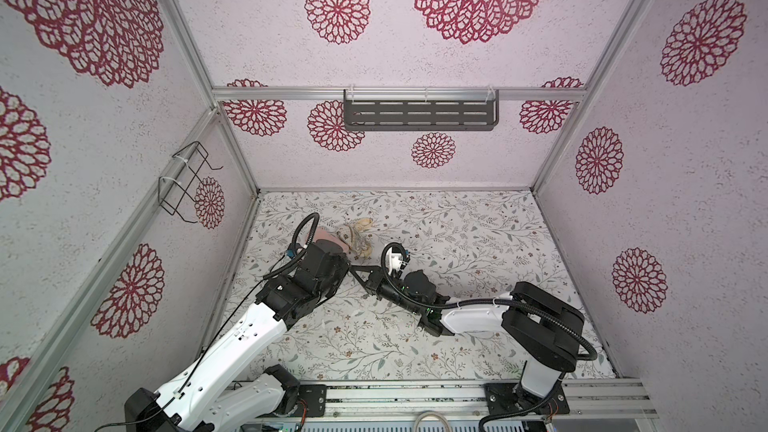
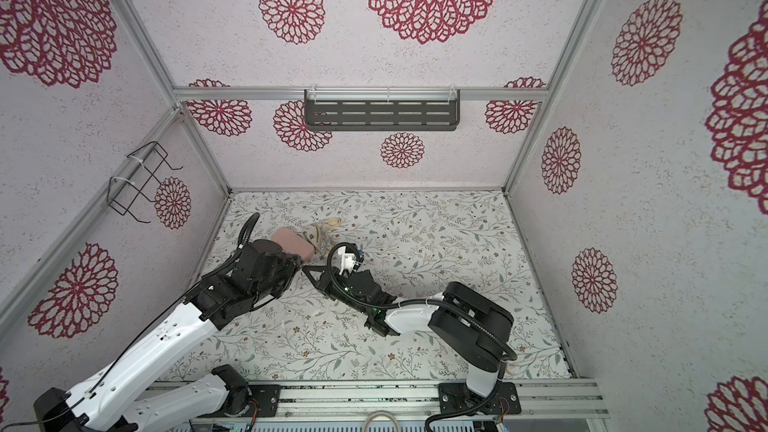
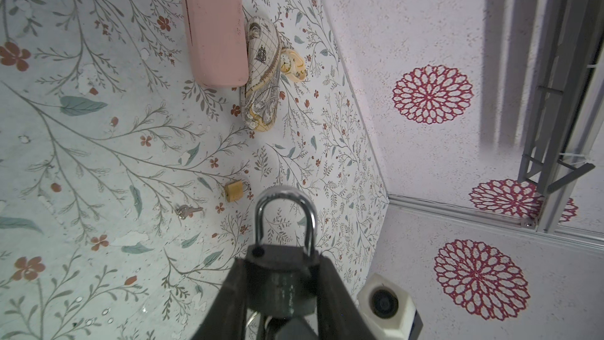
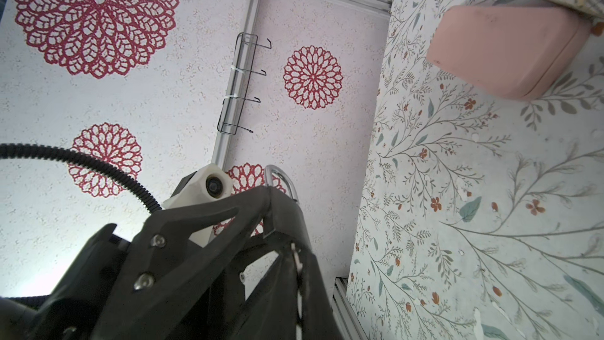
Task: Unlock with the key
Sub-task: 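Raise the padlock and key together with both grippers, tilting them upward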
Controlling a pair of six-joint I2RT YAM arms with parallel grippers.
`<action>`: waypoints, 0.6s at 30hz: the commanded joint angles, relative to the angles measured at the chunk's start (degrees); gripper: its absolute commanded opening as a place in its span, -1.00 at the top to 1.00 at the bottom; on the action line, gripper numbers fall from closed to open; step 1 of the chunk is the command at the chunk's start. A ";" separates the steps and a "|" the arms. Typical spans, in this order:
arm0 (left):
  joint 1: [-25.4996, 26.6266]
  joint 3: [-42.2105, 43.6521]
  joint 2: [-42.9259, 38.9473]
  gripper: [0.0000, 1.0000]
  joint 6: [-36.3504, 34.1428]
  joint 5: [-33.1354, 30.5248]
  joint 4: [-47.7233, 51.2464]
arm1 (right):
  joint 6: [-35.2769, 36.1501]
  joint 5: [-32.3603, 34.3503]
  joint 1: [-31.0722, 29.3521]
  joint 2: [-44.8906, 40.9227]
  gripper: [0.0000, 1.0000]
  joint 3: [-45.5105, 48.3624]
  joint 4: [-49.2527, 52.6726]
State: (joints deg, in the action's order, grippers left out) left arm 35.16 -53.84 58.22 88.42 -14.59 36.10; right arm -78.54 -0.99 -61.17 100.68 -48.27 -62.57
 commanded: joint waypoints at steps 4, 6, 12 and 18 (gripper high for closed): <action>-0.42 -4.15 -0.01 1.00 -2.83 10.99 -0.62 | 10.03 -1.07 -1.52 -4.54 1.00 -6.90 5.91; -1.58 -6.24 0.90 1.00 -4.71 11.74 0.97 | 14.88 0.10 -2.24 -5.72 1.00 -7.74 10.20; -3.45 -10.57 3.34 1.00 -10.12 14.09 3.70 | 26.72 6.08 -3.08 -8.93 1.00 -8.65 22.58; -4.41 -10.15 3.38 1.00 -11.43 15.23 2.40 | 25.04 5.57 -2.82 -10.51 1.00 -7.01 22.76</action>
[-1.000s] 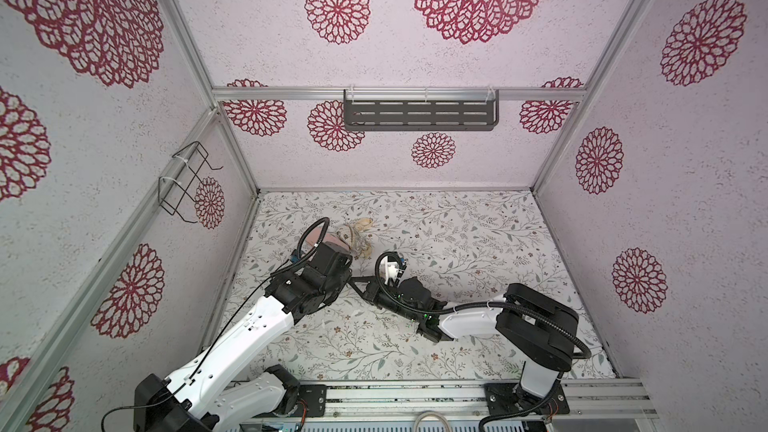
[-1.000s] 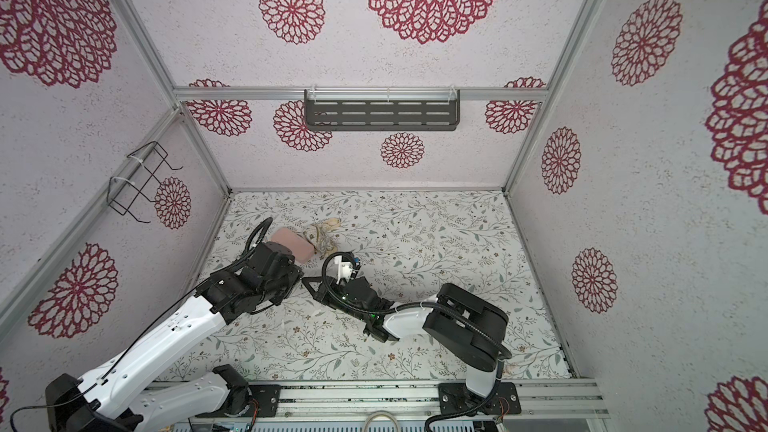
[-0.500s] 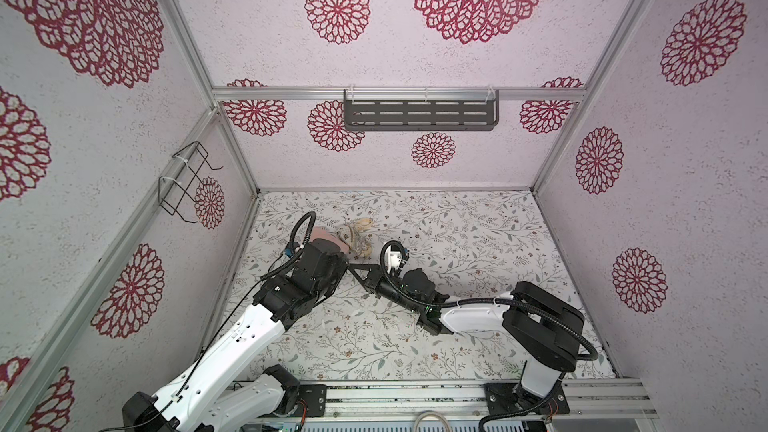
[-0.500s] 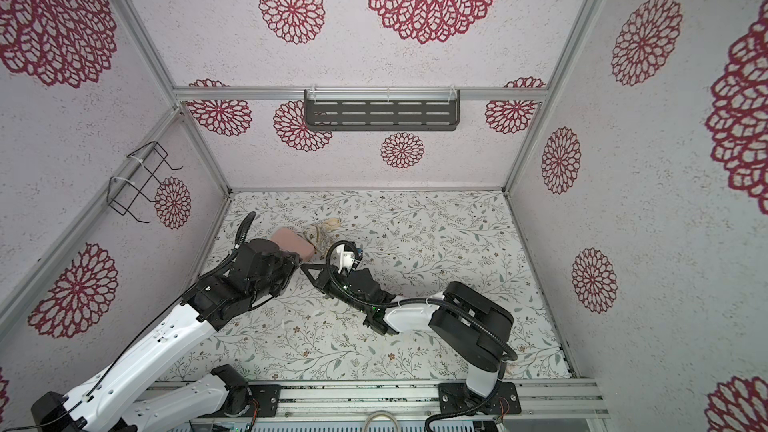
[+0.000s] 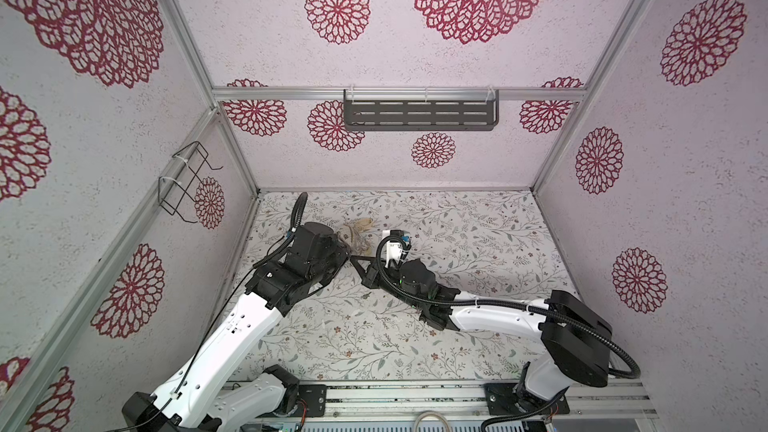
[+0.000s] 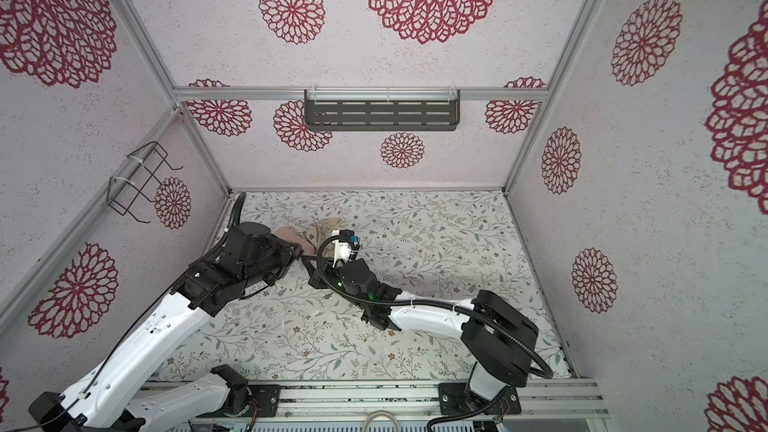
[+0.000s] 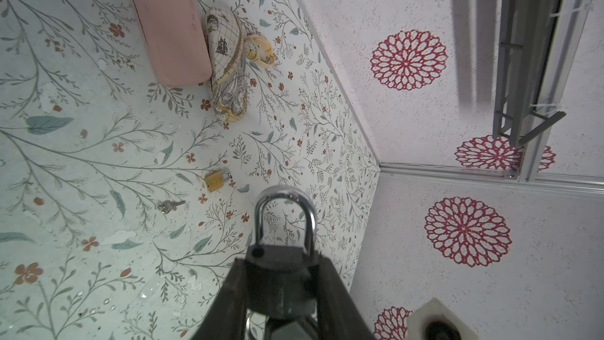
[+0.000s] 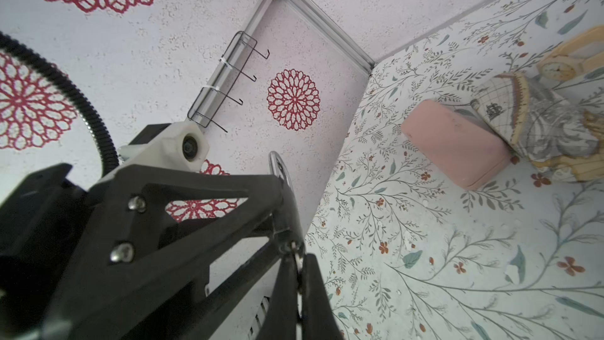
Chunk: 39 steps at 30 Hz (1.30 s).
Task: Unlock with the key
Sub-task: 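Raise the padlock and key together with both grippers, tilting them upward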
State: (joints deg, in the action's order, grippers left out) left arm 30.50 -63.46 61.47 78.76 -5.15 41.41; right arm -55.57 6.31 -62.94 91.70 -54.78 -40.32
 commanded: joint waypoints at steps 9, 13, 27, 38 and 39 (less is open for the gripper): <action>-0.98 -2.50 1.03 0.56 -1.59 7.17 -1.59 | -1.27 -3.98 -1.06 -2.84 1.00 0.28 -2.56; -1.96 -3.50 0.02 0.18 -2.03 5.91 0.16 | -0.77 -3.93 -1.13 -3.12 1.00 0.47 -2.59; -1.73 -3.11 0.45 -0.12 -2.37 5.06 4.20 | 1.65 -2.75 -1.23 -4.17 1.00 -1.07 0.27; -1.25 -3.04 2.17 0.20 -3.19 2.36 5.27 | 2.50 -2.26 -1.66 -3.99 1.00 -1.64 0.91; -1.32 -3.07 2.06 0.26 -3.26 2.12 5.23 | 2.50 -2.18 -1.67 -3.99 1.00 -1.56 0.99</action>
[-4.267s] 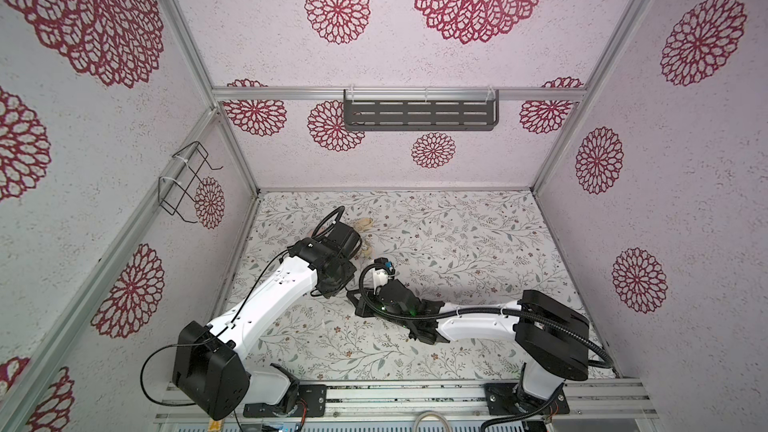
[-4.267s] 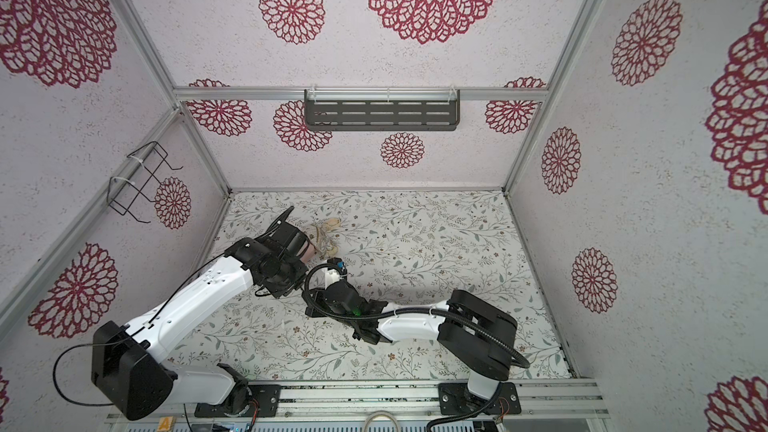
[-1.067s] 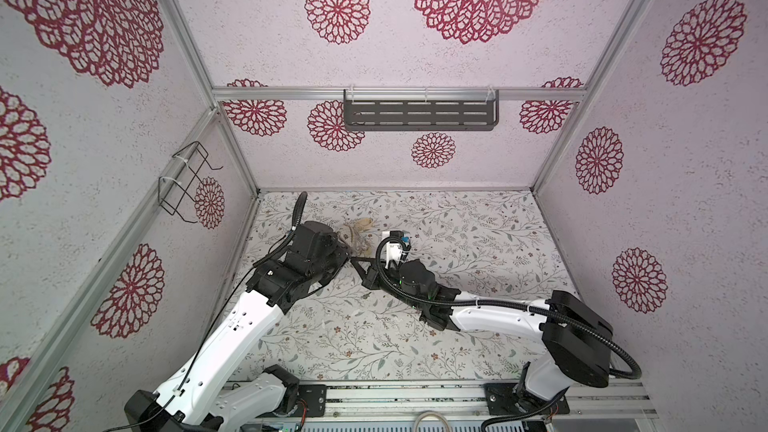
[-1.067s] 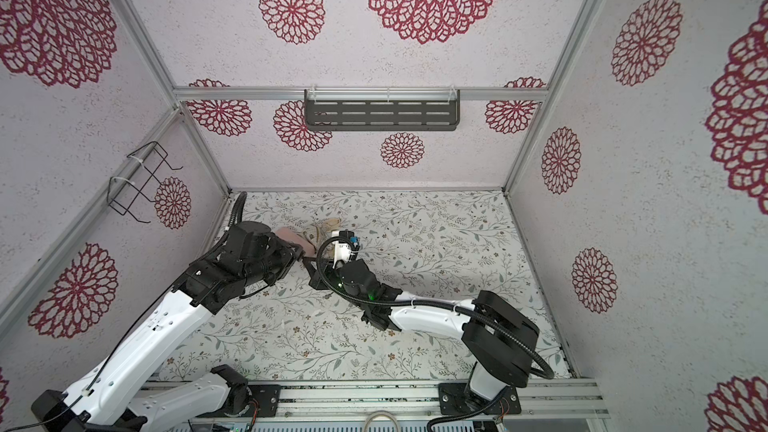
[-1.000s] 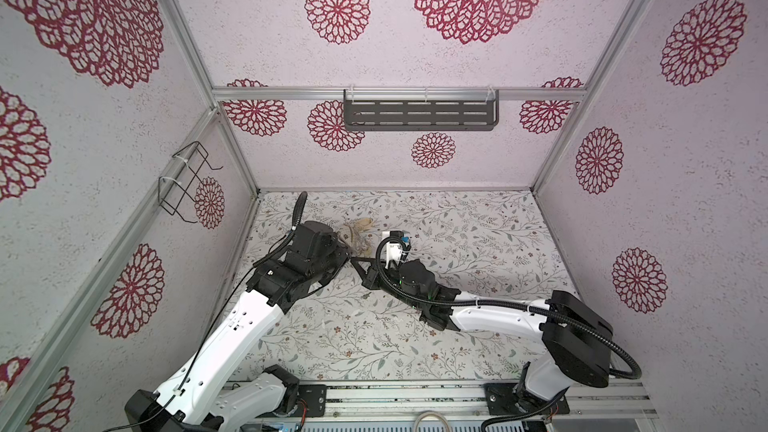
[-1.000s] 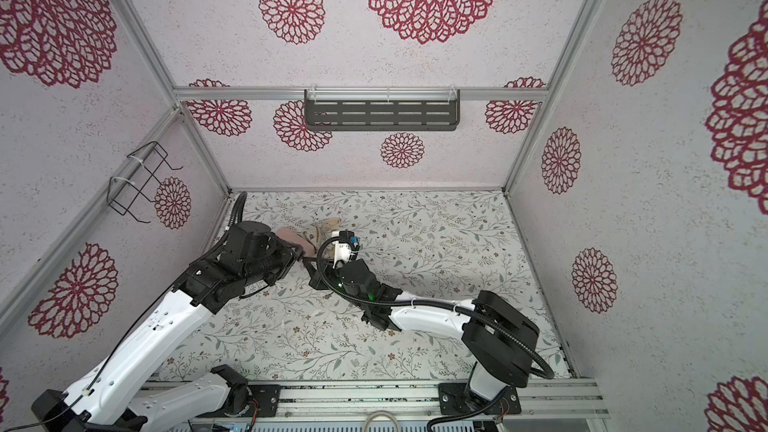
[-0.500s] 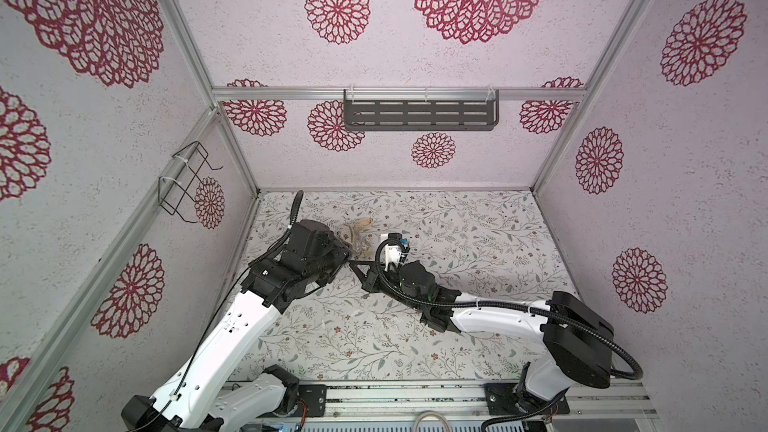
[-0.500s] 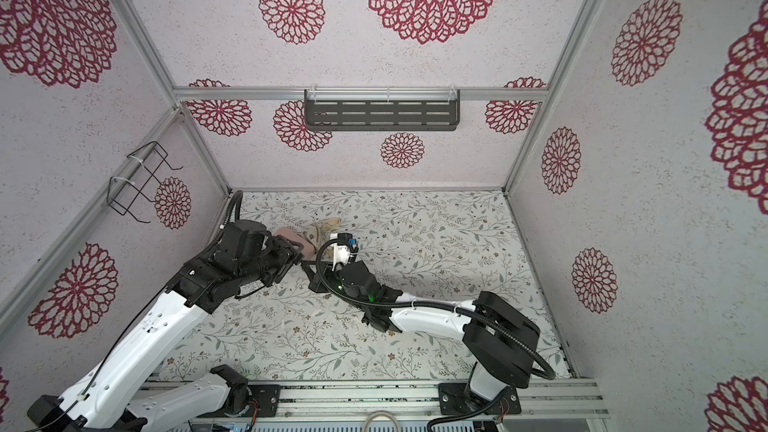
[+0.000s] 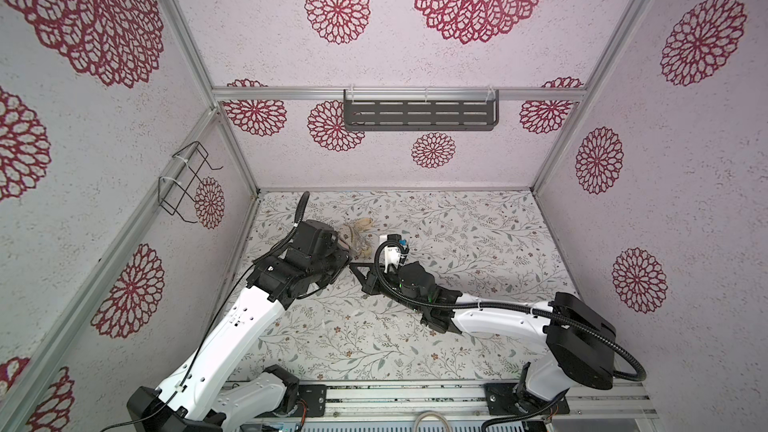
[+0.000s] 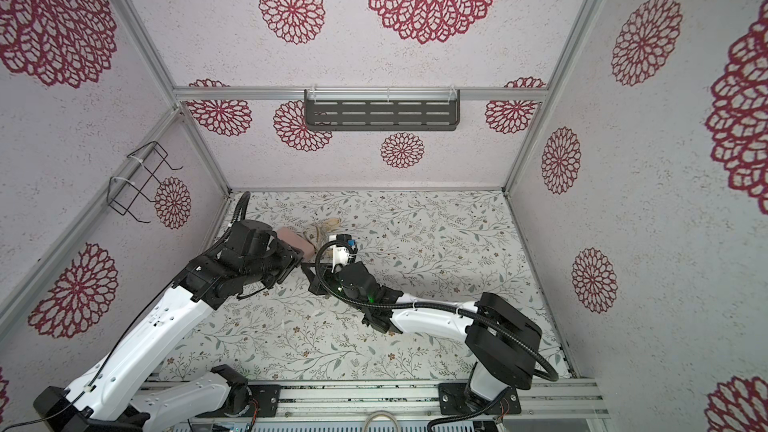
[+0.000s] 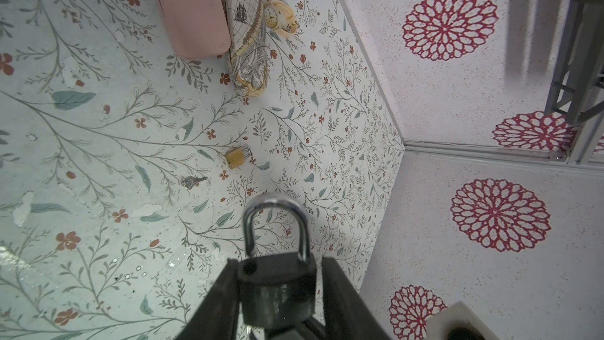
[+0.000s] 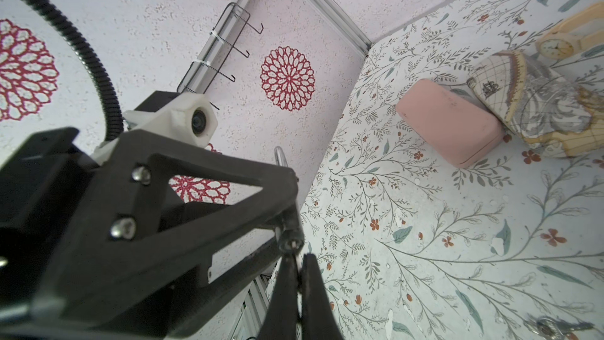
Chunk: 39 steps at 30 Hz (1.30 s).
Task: Unlock with the key
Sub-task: 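Raise the padlock and key together with both grippers, tilting them upward, then open the right gripper off the key while the left holds the padlock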
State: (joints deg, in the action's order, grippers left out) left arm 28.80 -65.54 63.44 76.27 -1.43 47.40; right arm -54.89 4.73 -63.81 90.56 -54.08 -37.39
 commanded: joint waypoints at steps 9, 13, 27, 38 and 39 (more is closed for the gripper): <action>0.38 -2.16 0.63 0.82 -4.99 -3.12 -1.35 | 4.82 0.60 -0.88 -3.87 1.00 -3.30 2.23; 0.38 -2.42 0.31 1.00 -11.33 -4.45 -5.56 | 7.67 2.78 -0.79 -6.64 0.43 -3.47 5.87; 1.16 16.46 -3.76 1.00 -52.30 9.70 -47.28 | 17.57 -3.33 13.57 -17.27 -0.38 -16.44 51.67; 6.27 21.24 3.71 1.00 -66.33 12.29 -64.12 | 28.35 -4.98 14.59 -5.21 -0.56 -38.58 74.68; 6.44 21.33 4.01 1.00 -66.50 12.33 -64.46 | 28.90 -3.54 14.67 -3.97 -0.56 -40.61 76.49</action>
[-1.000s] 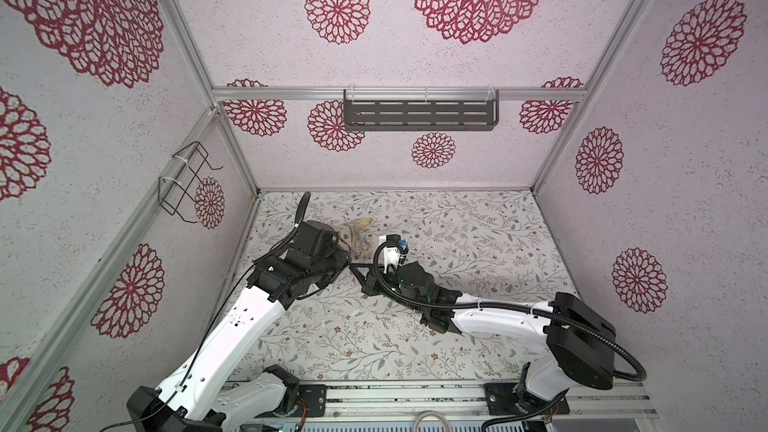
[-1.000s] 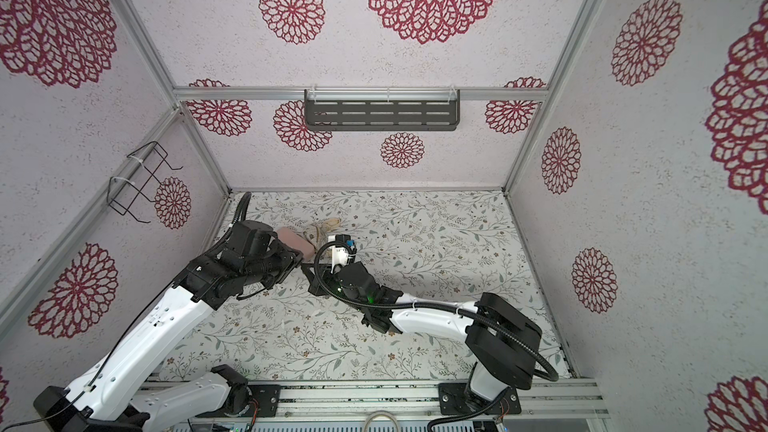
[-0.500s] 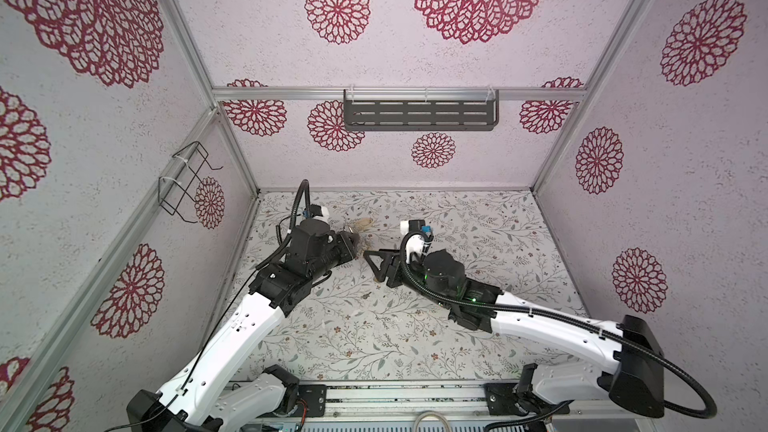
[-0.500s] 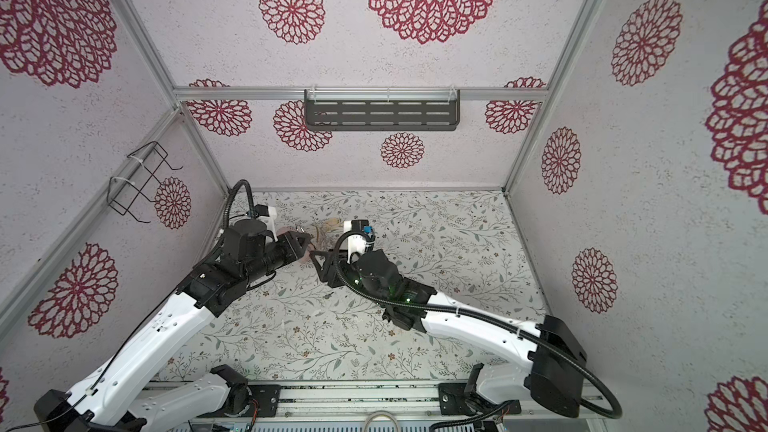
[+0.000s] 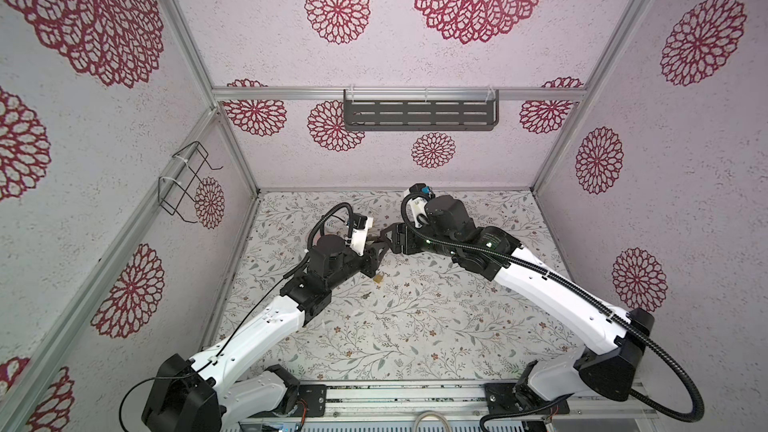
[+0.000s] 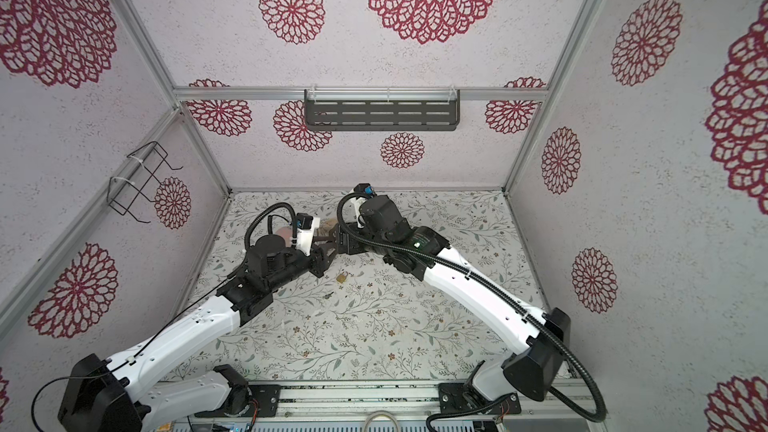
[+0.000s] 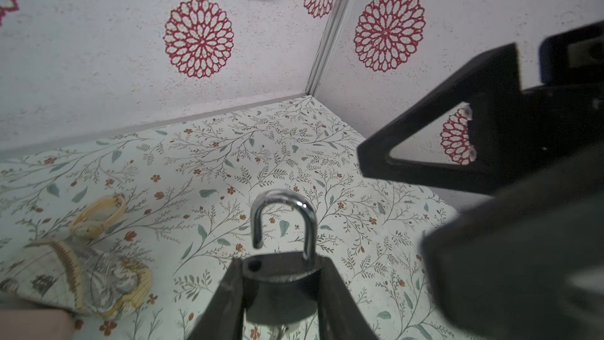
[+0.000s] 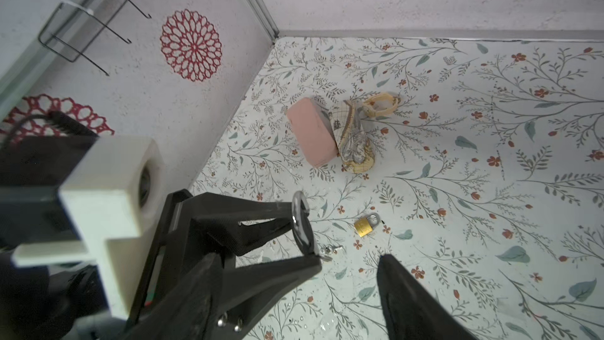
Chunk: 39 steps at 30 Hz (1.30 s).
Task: Unlock with the key
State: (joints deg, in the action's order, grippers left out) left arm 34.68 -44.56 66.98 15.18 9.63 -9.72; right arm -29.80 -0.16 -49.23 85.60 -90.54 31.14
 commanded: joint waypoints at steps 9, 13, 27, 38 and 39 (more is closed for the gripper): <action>1.78 2.10 -0.17 1.00 -7.33 1.94 -7.46 | 6.51 10.92 0.31 8.31 -0.58 -15.63 18.18; 2.72 2.11 -0.19 1.00 -9.87 1.75 -6.38 | 7.85 14.11 0.37 12.37 -0.59 -21.33 23.54; 3.03 3.68 -0.45 1.00 -12.80 1.47 -7.75 | 12.70 16.12 2.98 17.55 -0.61 -30.03 33.32; 3.03 4.52 -0.63 1.00 -13.63 0.94 -9.88 | 17.04 11.22 4.21 14.18 -0.60 -27.23 33.56; 3.03 4.56 -0.62 1.00 -13.84 1.04 -9.88 | 17.12 12.80 4.31 13.89 -0.59 -27.45 34.17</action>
State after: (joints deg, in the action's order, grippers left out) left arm 37.50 -40.32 67.40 3.81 10.17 -16.12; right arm -14.79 11.40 -45.08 103.00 -117.71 63.92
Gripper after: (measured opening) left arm 0.341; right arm 0.798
